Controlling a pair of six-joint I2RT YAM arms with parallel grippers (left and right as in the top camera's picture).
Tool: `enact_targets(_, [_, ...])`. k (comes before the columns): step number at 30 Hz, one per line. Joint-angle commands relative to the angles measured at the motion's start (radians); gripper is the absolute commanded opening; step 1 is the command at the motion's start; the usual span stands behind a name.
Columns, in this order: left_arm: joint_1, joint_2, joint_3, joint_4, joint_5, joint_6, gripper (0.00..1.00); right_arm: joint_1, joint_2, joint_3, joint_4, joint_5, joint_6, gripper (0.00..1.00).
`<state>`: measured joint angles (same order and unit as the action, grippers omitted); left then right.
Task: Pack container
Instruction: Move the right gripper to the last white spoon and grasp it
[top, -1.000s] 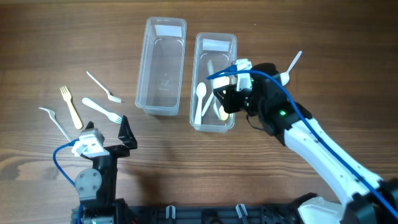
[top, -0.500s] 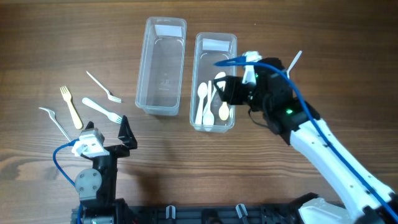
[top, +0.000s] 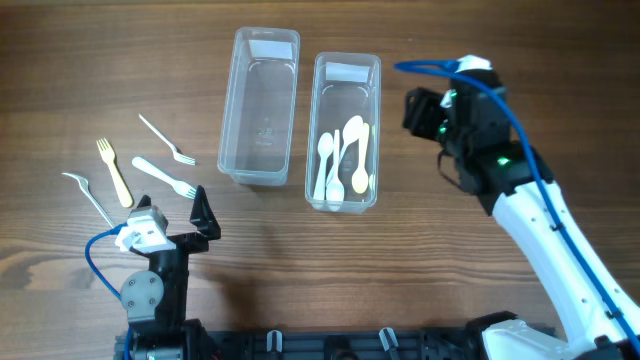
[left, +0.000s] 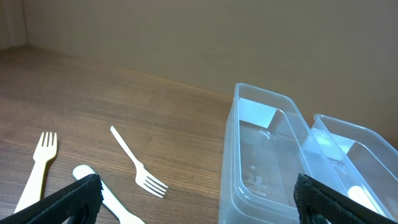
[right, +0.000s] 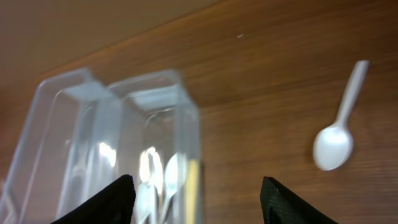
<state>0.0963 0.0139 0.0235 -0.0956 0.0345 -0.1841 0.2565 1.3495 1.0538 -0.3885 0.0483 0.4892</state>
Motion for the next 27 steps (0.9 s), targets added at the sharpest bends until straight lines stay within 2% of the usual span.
enact_targets(1, [-0.003,-0.007,-0.008,0.002,0.001,0.020,1.00,-0.093,0.068,0.023,0.013,-0.072,-0.050,0.64])
enact_targets(5, [-0.003,-0.007,-0.008,0.002,0.001,0.019,1.00,-0.180,0.176,0.023,0.039,-0.155,-0.105,0.66])
enact_targets(11, [-0.003,-0.007,-0.008,0.002,0.001,0.020,1.00,-0.240,0.315,0.023,0.076,-0.166,-0.177,0.67])
enact_targets(16, [-0.003,-0.007,-0.008,0.002,0.001,0.019,1.00,-0.246,0.420,0.023,0.135,-0.219,-0.240,0.67])
enact_targets(27, [-0.003,-0.007,-0.008,0.002,0.001,0.019,1.00,-0.246,0.528,0.021,0.145,-0.171,-0.232,0.68])
